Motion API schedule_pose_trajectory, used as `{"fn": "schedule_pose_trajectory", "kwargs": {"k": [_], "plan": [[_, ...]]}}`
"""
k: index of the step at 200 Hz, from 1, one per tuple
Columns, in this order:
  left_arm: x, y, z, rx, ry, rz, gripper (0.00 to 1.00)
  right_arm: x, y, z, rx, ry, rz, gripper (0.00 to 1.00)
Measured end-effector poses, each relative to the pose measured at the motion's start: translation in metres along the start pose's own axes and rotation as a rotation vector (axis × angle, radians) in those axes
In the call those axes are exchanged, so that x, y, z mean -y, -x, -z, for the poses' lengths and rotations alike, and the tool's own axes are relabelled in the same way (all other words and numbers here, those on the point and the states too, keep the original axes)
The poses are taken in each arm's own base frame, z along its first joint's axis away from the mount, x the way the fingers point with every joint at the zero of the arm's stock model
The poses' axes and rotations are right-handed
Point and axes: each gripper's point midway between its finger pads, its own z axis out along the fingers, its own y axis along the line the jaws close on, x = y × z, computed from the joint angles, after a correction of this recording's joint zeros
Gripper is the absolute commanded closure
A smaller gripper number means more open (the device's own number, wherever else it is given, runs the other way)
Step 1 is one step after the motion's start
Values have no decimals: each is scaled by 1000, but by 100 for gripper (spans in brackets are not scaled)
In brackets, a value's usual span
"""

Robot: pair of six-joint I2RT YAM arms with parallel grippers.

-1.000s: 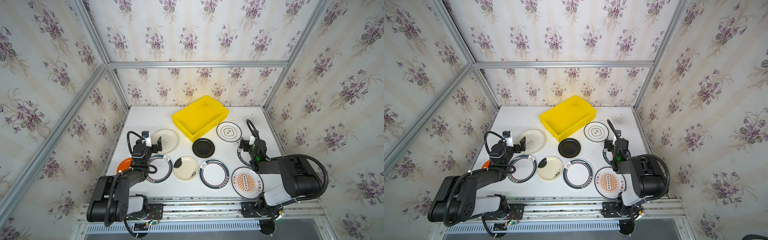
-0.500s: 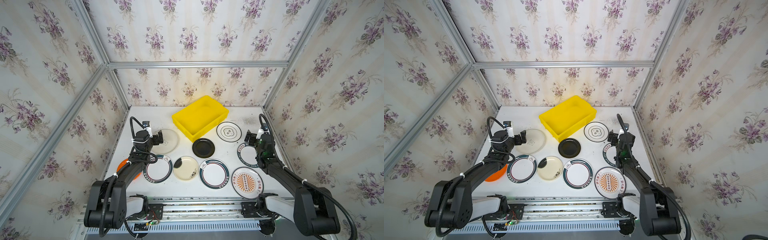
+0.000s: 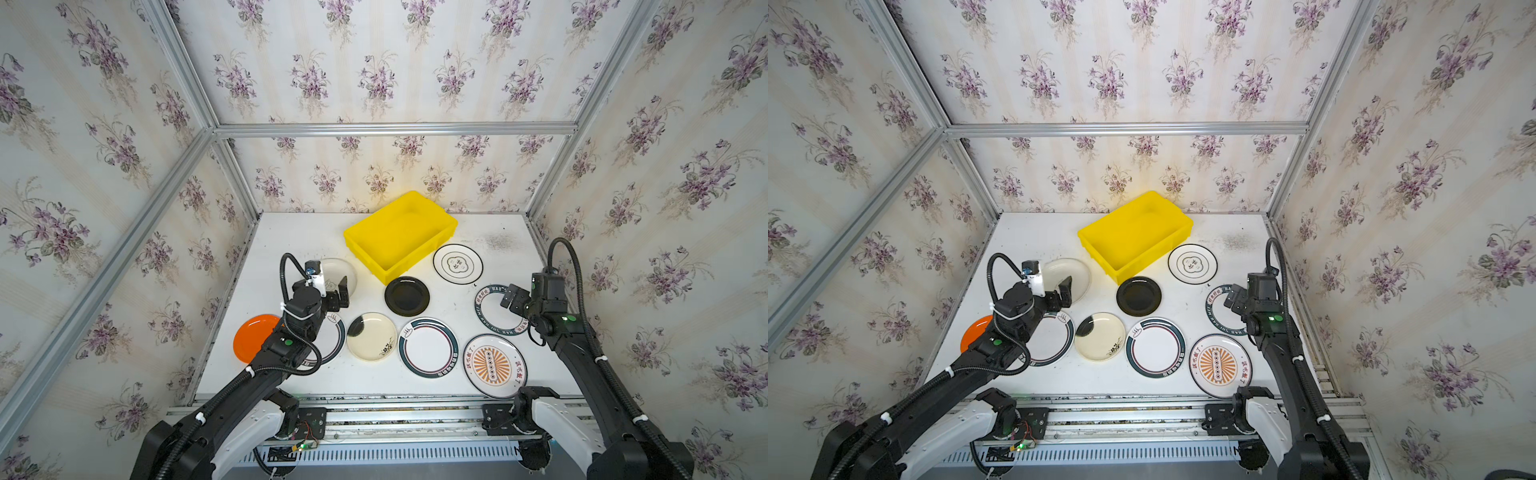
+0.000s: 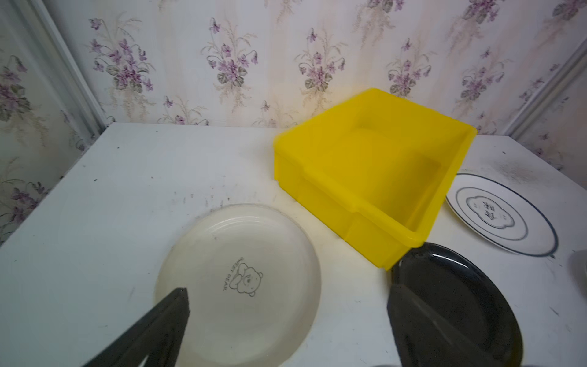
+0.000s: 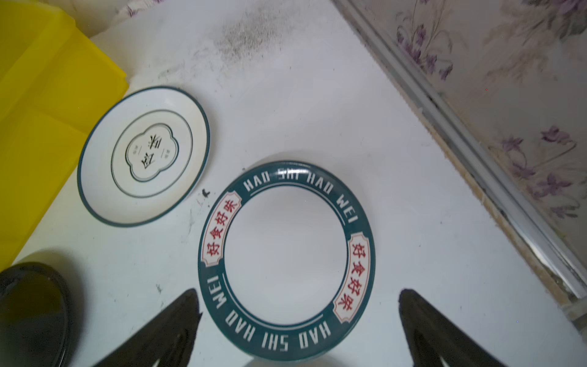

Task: Place the plates into the plastic bin on the countertop
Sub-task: 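Move the right gripper down toward the orange sunburst plate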

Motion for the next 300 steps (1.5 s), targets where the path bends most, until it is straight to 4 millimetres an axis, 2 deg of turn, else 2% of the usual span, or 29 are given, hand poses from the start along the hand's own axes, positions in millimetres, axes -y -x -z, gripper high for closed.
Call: {"fn": "schedule_pose_trajectory", "kwargs": {"k": [46,72,99,138,166,219,247,300], "plan": [[20,-15,10,-47,-61,8,0,4,-57,1,-194,36,-23,0],[28,-14,13,-46,-96,11,0,-2,-70,2,-243,74,-45,0],[28,-17,15,-48,-100,18,0,-12,-83,4,-303,136,-52,0],[29,-20,14,-58,-102,17,0,-26,-117,4,-390,191,1,0],[29,-21,14,-60,-102,17,0,-30,-133,0,-437,193,13,0],[30,-24,12,-72,-99,12,0,-49,-139,-9,-446,228,41,0],[30,-25,11,-75,-99,10,0,-50,-145,-20,-460,219,15,0],[30,-26,10,-81,-97,8,0,-68,-131,-36,-401,253,-19,0]]}}
